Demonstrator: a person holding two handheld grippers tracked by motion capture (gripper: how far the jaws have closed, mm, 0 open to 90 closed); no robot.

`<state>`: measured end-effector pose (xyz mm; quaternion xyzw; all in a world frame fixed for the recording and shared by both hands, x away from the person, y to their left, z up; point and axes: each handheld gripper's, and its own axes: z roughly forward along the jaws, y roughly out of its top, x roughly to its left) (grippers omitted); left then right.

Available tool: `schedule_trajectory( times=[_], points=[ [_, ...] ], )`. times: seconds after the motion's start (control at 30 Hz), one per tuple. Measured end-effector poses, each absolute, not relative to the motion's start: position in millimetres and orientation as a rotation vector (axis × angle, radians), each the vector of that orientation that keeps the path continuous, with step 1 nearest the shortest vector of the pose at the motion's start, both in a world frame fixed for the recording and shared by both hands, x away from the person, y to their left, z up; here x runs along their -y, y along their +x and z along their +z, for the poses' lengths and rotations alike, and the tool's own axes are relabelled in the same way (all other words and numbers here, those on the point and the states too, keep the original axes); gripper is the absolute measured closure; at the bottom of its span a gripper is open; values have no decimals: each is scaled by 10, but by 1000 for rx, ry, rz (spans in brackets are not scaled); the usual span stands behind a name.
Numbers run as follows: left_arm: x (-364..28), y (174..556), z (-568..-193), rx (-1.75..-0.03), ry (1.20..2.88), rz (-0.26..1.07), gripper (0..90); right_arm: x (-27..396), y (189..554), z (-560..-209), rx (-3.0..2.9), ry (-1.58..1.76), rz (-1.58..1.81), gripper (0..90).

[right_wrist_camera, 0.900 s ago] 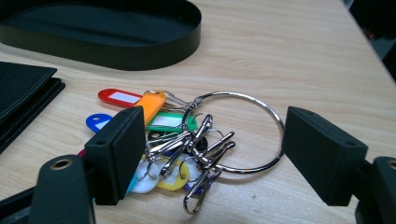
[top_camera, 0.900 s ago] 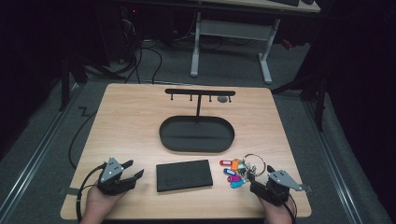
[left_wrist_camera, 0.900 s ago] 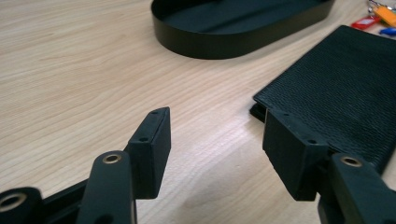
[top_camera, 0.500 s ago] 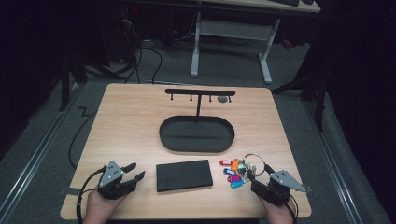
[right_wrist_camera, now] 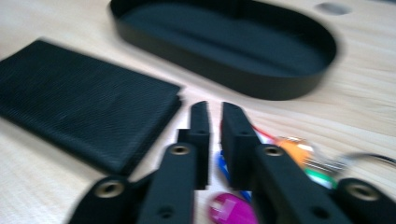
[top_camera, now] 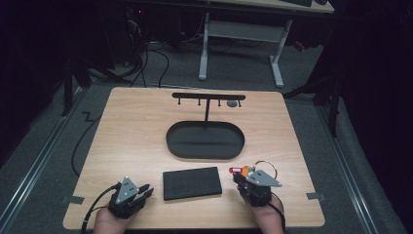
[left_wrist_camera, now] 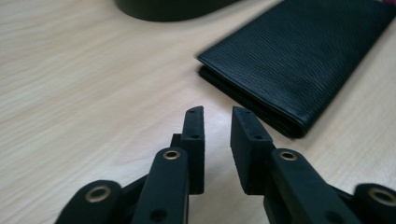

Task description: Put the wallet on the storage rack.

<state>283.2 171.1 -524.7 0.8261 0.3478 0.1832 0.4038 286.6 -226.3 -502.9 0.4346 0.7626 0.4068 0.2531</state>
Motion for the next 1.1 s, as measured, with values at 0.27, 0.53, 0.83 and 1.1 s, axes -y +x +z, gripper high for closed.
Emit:
schedule_trajectory(
  times=[0.27, 0.53, 0.83, 1.1],
  points=[
    [-1430, 2745, -5306, -797, 2166, 465, 828, 1900, 3069, -5204, -2287, 1109, 924, 900],
    [-1492, 2571, -5263, -792, 2171, 498, 830, 1731, 3146, -5225, -2331, 1065, 882, 900],
    [-1714, 2229, -5205, -800, 2164, 487, 745, 1413, 3314, -5244, -2401, 1004, 973, 790],
    [-1359, 2235, -5209, -637, 2217, 445, 725, 1859, 3149, -5023, -2146, 1054, 1010, 656]
  ],
)
